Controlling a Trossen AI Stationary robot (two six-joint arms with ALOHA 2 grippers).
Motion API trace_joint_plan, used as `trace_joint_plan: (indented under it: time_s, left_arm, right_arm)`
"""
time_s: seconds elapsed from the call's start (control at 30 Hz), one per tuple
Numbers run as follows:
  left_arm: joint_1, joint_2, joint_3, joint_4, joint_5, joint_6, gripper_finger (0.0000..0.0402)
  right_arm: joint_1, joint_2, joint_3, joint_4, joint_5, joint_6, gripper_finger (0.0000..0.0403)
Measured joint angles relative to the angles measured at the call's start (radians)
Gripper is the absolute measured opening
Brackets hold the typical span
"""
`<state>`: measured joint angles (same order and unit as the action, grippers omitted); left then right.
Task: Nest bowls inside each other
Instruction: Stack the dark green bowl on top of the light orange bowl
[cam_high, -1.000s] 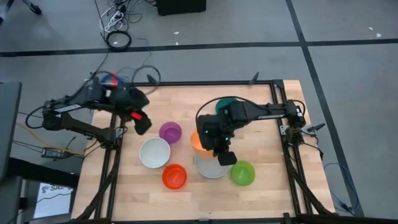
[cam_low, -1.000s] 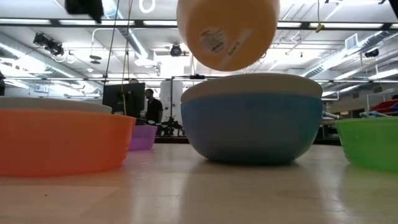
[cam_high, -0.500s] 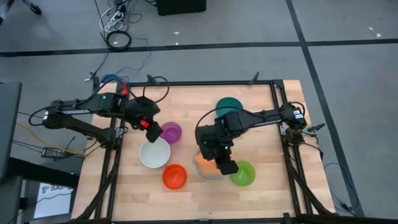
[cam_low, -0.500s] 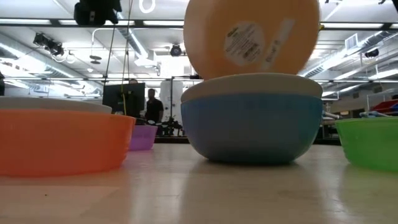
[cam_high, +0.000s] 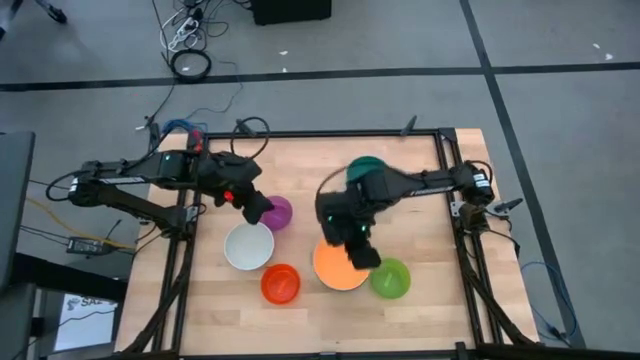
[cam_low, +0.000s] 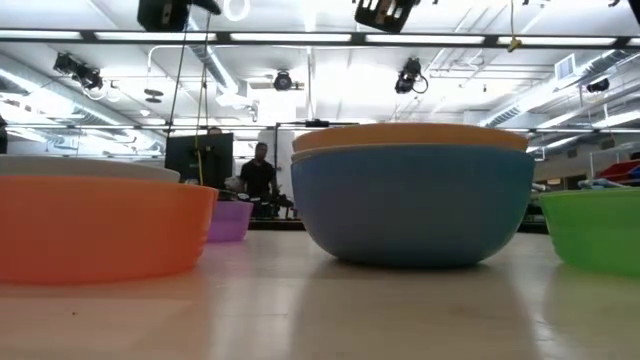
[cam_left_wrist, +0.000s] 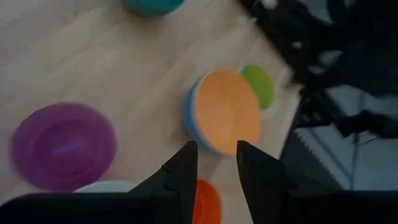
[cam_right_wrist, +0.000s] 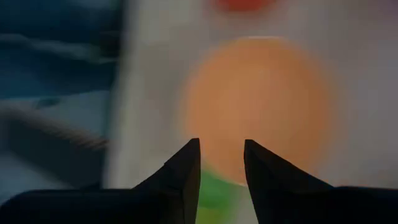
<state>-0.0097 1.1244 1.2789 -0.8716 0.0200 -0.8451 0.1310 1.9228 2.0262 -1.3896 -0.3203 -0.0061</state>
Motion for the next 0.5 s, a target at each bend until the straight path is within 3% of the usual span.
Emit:
trace_joint_plan:
  time_s: [0.13,0.23,0.33,0.5]
  left_arm:
    - [-0.006,0.000,0.000,0.124,0.003,-0.050,0.0122]
    - [-0.009,0.000,0.000,0.227,0.010,-0.086,0.0122]
    - [-0.019,0.000,0.001,0.315,0.010,-0.112,0.0122]
    - [-0.025,0.000,0.002,0.434,-0.014,-0.122,0.0122]
  right_arm:
    - [-0.080,-0.066,0.000,0.016,0.269,-0.022,0.0110]
    - [-0.191,-0.098,0.001,0.026,0.362,0.038,0.0111]
    - [-0.328,-0.098,0.001,0.024,0.334,0.107,0.0111]
    - [-0.515,-0.051,-0.021,0.022,0.112,0.182,0.0112]
